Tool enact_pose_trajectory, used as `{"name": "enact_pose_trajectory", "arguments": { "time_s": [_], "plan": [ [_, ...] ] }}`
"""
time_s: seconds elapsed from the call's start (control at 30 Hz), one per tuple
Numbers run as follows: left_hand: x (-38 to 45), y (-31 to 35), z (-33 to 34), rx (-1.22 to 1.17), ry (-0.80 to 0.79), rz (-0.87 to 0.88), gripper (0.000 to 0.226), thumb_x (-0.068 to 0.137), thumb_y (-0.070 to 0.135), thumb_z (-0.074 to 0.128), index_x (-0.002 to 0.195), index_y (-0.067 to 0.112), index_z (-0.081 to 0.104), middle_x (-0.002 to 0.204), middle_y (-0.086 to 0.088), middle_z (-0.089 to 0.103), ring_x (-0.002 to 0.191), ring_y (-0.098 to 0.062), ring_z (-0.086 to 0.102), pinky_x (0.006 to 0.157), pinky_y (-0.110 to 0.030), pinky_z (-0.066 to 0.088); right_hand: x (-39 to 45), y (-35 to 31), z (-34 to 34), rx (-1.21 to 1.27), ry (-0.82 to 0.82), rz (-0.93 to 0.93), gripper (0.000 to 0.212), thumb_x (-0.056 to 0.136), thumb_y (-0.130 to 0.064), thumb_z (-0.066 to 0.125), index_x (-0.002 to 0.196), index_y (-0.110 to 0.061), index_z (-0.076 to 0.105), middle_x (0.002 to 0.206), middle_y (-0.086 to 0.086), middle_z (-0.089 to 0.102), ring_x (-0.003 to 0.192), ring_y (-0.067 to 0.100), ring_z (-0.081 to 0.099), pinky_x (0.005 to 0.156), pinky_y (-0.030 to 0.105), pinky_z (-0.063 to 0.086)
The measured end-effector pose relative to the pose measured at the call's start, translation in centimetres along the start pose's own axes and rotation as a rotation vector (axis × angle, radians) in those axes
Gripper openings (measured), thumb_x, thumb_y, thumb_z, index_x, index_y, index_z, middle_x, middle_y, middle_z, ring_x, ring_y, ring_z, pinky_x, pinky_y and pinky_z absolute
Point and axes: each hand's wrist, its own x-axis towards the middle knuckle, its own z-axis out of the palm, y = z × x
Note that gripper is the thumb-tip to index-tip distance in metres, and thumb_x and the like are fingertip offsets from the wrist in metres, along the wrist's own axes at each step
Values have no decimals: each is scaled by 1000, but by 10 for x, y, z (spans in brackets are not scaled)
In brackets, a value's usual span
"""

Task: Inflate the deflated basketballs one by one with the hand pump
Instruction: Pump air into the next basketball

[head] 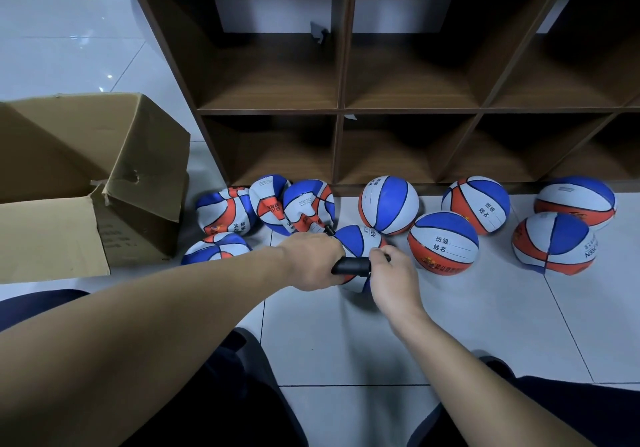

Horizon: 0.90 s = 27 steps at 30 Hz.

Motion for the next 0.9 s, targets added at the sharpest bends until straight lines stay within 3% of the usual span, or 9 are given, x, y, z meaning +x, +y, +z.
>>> {"name": "enact_pose_trajectory", "arguments": {
  "time_s": [0.23,0.4,0.53,0.77,0.9],
  "plan": [
    [-4,-26,-6,-1,-18,-63,22,99,43,64,85,26,61,78,5,61,70,-16,58,59,-32,42,20,2,-35,80,69,93,37,99,-21,55,63,-21,48,61,-4,42,66,22,36,61,33,30],
    [-4,-40,-9,-15,-60,-117,19,97,43,65,89,26,65,79,2,66,76,-22,67,68,-39,56,26,4,-47,159,160,164,47,98,-20,58,54,-26,43,60,-6,40,66,23,35,61,34,33],
    [-3,-28,-10,1,-15,-84,23,99,39,63,80,27,58,77,5,58,69,-16,58,61,-34,47,15,-7,-37,139,260,67,43,98,-12,54,59,-21,39,57,-9,41,64,21,38,64,36,35],
    [1,-3,-1,-10,48,-72,18,97,33,61,83,22,63,77,0,64,70,-21,60,57,-35,45,-2,-13,-12,9,136,-6,34,103,-22,47,70,-14,47,71,0,51,68,23,45,65,40,39],
    [4,1,-2,-3,58,-45,15,97,33,64,86,23,64,79,0,65,72,-20,61,57,-33,43,-7,-15,-4,-21,55,-49,29,107,-20,48,80,-12,56,77,2,57,71,22,52,63,36,41]
  ]
}}
